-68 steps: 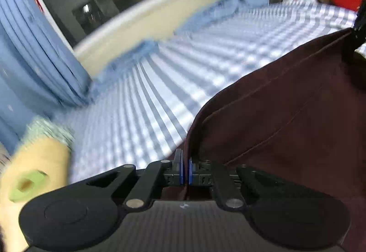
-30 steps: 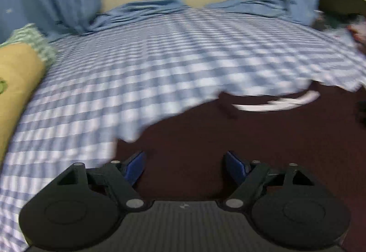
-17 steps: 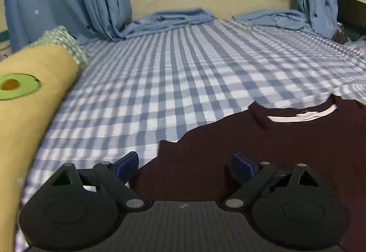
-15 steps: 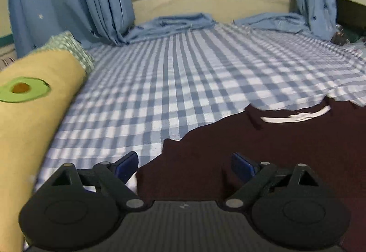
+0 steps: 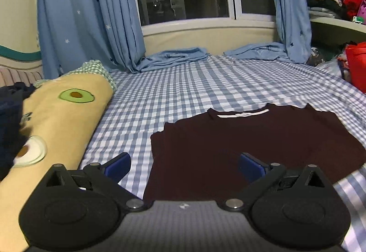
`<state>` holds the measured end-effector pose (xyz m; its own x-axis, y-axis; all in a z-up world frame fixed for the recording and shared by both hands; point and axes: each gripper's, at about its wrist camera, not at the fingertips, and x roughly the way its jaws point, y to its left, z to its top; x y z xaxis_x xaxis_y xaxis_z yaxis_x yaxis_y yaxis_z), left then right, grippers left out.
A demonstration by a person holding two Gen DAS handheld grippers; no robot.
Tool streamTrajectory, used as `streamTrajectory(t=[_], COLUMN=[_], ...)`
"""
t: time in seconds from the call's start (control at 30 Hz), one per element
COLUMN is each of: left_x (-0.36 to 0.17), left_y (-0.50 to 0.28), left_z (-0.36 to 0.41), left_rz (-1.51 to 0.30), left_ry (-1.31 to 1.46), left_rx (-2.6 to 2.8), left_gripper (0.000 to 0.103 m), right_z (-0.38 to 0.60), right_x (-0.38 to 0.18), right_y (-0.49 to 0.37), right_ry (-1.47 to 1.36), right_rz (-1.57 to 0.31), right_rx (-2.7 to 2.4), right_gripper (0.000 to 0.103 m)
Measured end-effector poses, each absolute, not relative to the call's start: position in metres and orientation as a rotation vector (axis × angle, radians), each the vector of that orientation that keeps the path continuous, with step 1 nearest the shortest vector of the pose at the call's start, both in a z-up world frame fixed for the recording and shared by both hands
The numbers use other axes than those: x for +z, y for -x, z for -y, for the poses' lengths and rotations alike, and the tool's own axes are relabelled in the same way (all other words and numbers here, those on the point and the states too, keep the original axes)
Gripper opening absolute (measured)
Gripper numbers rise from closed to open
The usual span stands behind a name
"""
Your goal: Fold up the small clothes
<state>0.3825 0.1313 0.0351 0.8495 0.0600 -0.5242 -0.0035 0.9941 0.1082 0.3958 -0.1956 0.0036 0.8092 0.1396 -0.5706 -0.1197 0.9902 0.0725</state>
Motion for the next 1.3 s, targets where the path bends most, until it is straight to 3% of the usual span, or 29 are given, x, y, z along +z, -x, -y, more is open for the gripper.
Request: streamTrajectory(t=[0.43,1.17,1.3], left_x=[0.028,-0.020,-0.037], left_y=[-0.295,-0.329,-0.348], left_z=[-0.125,-0.126,-0.148], left_rz=[-0.565,-0.660,-0.687], left_ry=[0.079,0.138,0.257], left_rx=[0.037,0.003,-0.048], left_gripper=[0.103,0.103,0.103], right_z=[0.150,0.154,0.154], right_x=[-0.008,-0.015,-0.022], right_y=[-0.308,-0.324,-0.333], right_ry=[-0.087,-0.065,-0.060], right_rz=[-0.555,-0.590,-0.608], right_rx=[0.131,0.075,0.070], right_gripper=[0.102,0.102,0.102])
